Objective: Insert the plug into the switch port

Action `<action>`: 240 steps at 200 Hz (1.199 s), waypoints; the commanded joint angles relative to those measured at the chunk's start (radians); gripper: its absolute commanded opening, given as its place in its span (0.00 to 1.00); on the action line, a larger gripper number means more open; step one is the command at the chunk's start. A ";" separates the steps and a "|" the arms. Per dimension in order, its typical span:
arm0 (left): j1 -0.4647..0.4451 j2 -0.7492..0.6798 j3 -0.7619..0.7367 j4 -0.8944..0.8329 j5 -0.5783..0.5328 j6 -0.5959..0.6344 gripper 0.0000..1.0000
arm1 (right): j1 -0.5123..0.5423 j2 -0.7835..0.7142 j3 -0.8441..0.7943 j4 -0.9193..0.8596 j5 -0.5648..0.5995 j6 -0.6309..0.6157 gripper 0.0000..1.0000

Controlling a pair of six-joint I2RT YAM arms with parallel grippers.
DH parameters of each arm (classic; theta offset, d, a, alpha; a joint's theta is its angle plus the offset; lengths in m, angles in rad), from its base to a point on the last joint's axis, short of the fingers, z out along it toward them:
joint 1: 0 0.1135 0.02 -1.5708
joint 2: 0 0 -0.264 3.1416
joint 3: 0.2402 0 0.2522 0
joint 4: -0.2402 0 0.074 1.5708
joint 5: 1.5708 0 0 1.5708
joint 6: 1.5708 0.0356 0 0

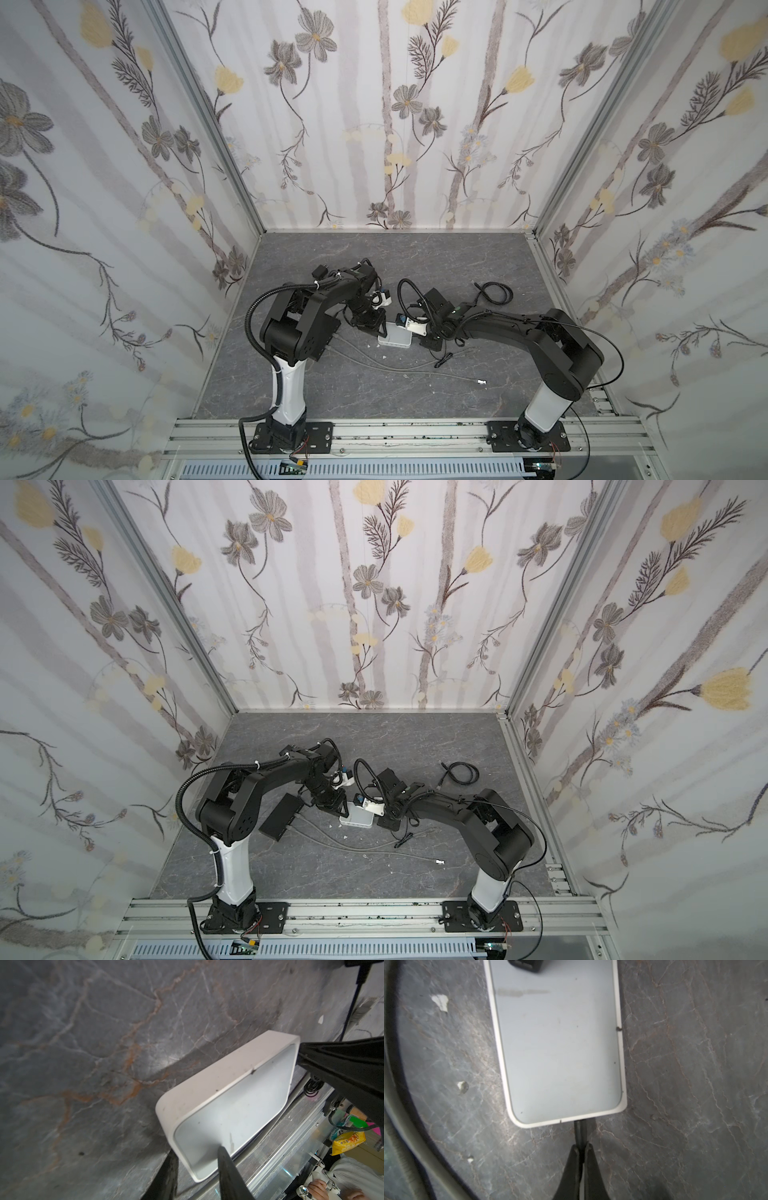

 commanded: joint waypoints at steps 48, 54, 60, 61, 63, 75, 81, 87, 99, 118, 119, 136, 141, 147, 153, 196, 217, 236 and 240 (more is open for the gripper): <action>-0.002 0.011 0.004 0.007 -0.046 0.002 0.32 | 0.009 0.016 0.051 0.045 -0.040 -0.035 0.00; -0.002 0.011 0.001 0.006 -0.045 0.001 0.32 | 0.010 0.019 0.058 0.045 -0.041 -0.035 0.00; -0.002 0.011 0.001 0.006 -0.044 0.002 0.32 | 0.010 0.023 0.066 0.045 -0.042 -0.037 0.00; -0.002 0.011 0.002 0.006 -0.043 0.002 0.32 | 0.011 0.023 0.067 0.044 -0.042 -0.037 0.00; -0.003 0.012 0.002 0.006 -0.043 0.002 0.32 | 0.012 0.024 0.069 0.044 -0.044 -0.038 0.00; -0.004 0.011 0.002 0.006 -0.041 0.002 0.32 | 0.015 0.035 0.083 0.038 -0.047 -0.043 0.00; -0.004 0.012 0.002 0.006 -0.039 0.001 0.32 | 0.017 0.040 0.089 0.035 -0.049 -0.045 0.00; -0.005 0.011 0.001 0.006 -0.037 0.002 0.32 | 0.018 0.046 0.096 0.032 -0.052 -0.047 0.00; -0.007 0.015 0.003 0.005 -0.035 0.002 0.32 | 0.023 0.056 0.106 0.025 -0.058 -0.049 0.00; -0.008 0.015 0.004 0.005 -0.032 0.004 0.32 | 0.029 0.070 0.120 0.018 -0.051 -0.053 0.00; -0.009 0.015 0.005 0.005 -0.032 0.004 0.32 | 0.028 0.070 0.121 0.018 -0.051 -0.053 0.00; -0.012 0.017 0.005 0.005 -0.028 0.004 0.32 | 0.031 0.080 0.140 0.007 -0.052 -0.055 0.00; -0.013 0.016 0.005 0.005 -0.027 0.003 0.32 | 0.033 0.084 0.146 0.004 -0.053 -0.056 0.00; -0.011 0.016 0.005 0.005 -0.027 0.004 0.32 | 0.034 0.088 0.153 0.000 -0.055 -0.057 0.00; -0.013 0.016 0.005 0.005 -0.026 0.003 0.32 | 0.036 0.092 0.160 -0.004 -0.055 -0.057 0.00; -0.016 0.016 0.005 0.000 -0.033 0.010 0.32 | 0.052 0.100 0.173 0.009 -0.035 -0.081 0.00; -0.018 0.015 0.009 -0.003 -0.034 0.015 0.32 | 0.067 0.101 0.163 0.009 -0.015 -0.153 0.00; -0.020 0.013 0.009 -0.001 -0.030 0.017 0.32 | 0.099 0.103 0.160 0.020 -0.011 -0.180 0.00; -0.021 0.014 0.010 -0.001 -0.029 0.018 0.32 | 0.099 0.103 0.160 0.024 -0.015 -0.182 0.00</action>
